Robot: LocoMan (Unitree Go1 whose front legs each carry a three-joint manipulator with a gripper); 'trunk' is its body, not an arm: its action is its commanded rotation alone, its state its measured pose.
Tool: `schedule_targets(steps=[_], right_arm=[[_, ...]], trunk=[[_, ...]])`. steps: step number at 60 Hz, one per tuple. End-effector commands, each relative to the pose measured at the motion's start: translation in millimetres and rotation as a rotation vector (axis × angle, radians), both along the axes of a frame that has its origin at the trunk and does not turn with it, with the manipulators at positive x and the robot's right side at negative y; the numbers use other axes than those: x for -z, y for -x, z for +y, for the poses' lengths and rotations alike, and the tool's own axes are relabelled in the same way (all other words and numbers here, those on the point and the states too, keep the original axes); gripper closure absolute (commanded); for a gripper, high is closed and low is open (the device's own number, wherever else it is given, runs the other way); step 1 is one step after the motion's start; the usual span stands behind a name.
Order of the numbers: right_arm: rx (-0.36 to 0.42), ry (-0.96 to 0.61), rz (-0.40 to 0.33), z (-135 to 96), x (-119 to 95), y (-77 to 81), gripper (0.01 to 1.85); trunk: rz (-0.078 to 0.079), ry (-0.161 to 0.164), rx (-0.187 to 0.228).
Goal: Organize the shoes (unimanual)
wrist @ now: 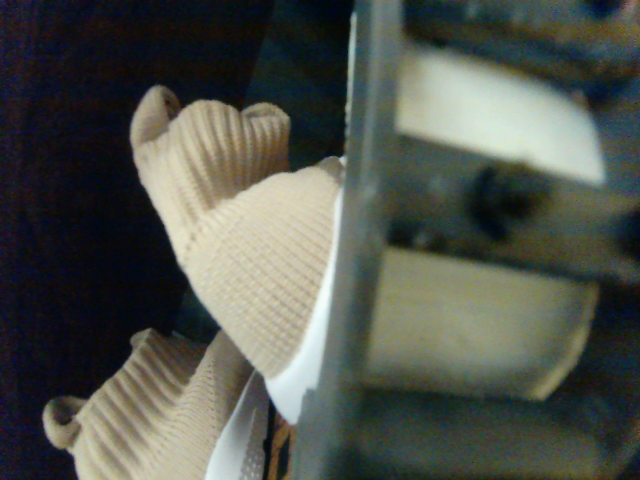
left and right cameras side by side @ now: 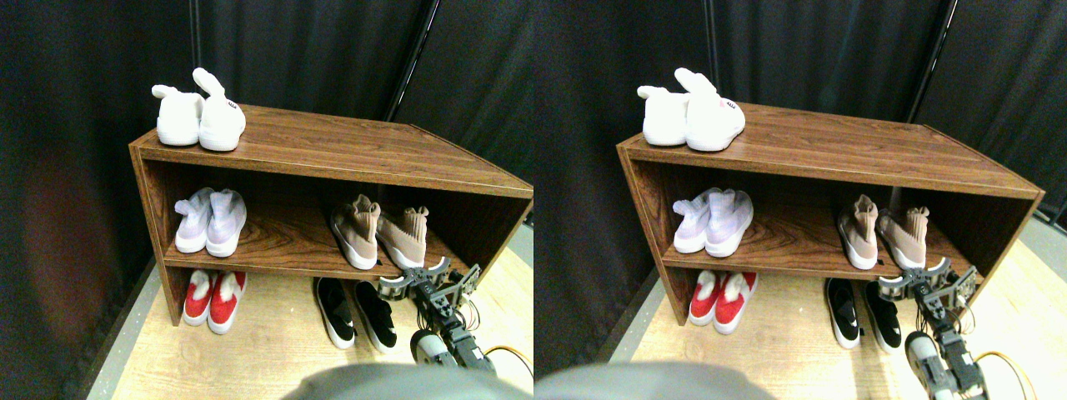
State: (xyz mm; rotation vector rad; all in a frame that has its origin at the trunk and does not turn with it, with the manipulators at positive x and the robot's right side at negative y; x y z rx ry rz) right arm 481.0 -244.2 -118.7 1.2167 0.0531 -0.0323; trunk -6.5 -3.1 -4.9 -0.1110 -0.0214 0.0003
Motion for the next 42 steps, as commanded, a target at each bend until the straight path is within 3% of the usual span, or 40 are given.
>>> schedule_targets(steps=[1,22,36,42], right_arm=[[-0.052,-0.005,-0.071,6.3,-16.1,3.2,0.07],[-0.144,0.047,-0.178,2.1,-36.8,42.6,0.01],[-0.181,0.043,-0.246,-7.9,-52.9,73.7,0.15],[-0.147,0.02,-0.255,-13.1,-58.6,84.1,0.27]], trunk=[[0.023,0.012,-0.013],[0.023,0.003,-0.001],[0.017,-0.004,0.008],[0.015,-0.004,0.008]])
